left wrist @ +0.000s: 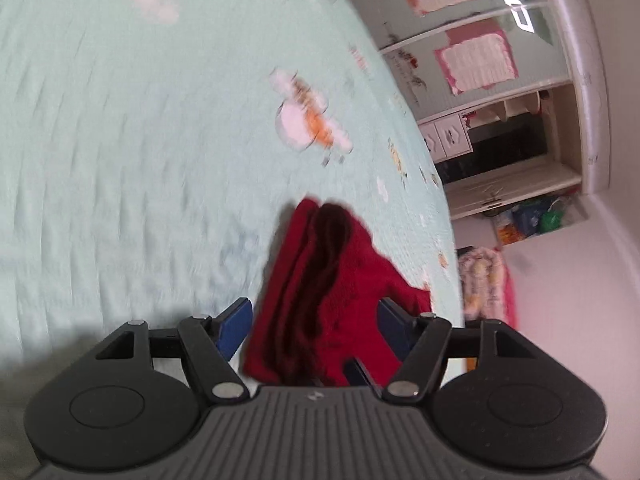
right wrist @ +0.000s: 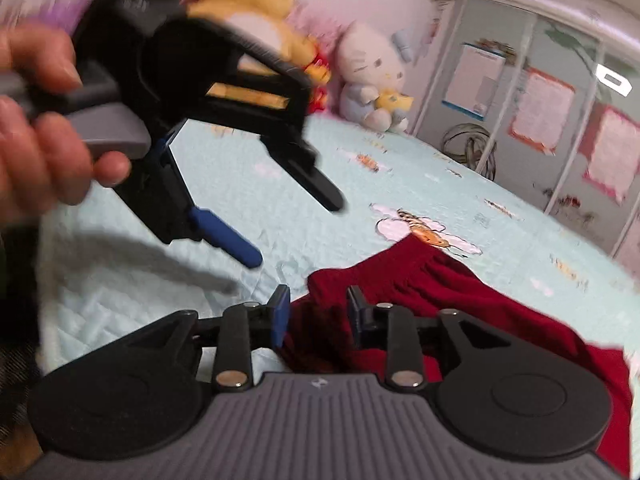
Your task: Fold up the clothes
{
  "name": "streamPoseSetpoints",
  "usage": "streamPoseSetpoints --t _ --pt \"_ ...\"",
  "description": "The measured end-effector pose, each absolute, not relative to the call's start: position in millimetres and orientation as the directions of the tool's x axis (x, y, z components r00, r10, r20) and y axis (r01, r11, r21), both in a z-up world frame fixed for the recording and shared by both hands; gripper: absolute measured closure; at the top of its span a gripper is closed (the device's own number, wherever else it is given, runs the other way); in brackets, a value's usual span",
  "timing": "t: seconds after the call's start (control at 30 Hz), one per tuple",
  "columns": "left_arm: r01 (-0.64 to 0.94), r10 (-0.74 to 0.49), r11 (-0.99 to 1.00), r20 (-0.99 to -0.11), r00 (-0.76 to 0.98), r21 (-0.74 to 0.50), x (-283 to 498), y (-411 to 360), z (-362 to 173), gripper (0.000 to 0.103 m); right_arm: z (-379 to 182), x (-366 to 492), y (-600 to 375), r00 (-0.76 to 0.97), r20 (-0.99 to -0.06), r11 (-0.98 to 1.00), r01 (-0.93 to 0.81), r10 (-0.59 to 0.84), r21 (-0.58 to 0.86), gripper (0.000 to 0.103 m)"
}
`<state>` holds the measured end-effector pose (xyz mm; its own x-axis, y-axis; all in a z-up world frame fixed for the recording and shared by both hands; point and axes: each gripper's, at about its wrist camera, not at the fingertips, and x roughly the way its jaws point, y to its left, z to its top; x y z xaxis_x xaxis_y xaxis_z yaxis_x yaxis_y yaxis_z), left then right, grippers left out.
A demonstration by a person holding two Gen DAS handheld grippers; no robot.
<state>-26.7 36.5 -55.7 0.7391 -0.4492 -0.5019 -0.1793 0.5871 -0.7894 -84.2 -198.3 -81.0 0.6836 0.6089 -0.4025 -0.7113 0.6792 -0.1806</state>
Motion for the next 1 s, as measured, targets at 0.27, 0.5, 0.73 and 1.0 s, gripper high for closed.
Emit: streamPoseSetpoints --t 0.27,0.5,0.73,1.0 --pt "0.212 -0.477 0.857 -0.568 0.671 -0.470 42.6 -104.1 25.6 0.032 -65.0 -58.5 -353.4 0.885 -0.309 0.929 -0.283 0.348 0.236 0.072" --pt "0.381 -0.466 0.880 -0.664 0.585 -0.282 126.6 -228.1 36.2 0.031 -111.2 -50.6 -468.3 0.870 -0.411 0.837 -0.004 0.273 0.547 0.057" --pt "0.414 -0.441 0.880 -0.728 0.524 -0.235 167.2 -287.2 29.3 0.031 -140.0 -30.3 -495.5 0.772 -0.363 0.628 -0.060 0.521 0.776 0.056" --pt "0.373 -0.428 0.891 -0.756 0.496 -0.260 187.7 -298.0 16.9 0.031 -146.1 -17.7 -514.6 0.684 -0.328 0.483 -0.041 0.652 0.875 0.056"
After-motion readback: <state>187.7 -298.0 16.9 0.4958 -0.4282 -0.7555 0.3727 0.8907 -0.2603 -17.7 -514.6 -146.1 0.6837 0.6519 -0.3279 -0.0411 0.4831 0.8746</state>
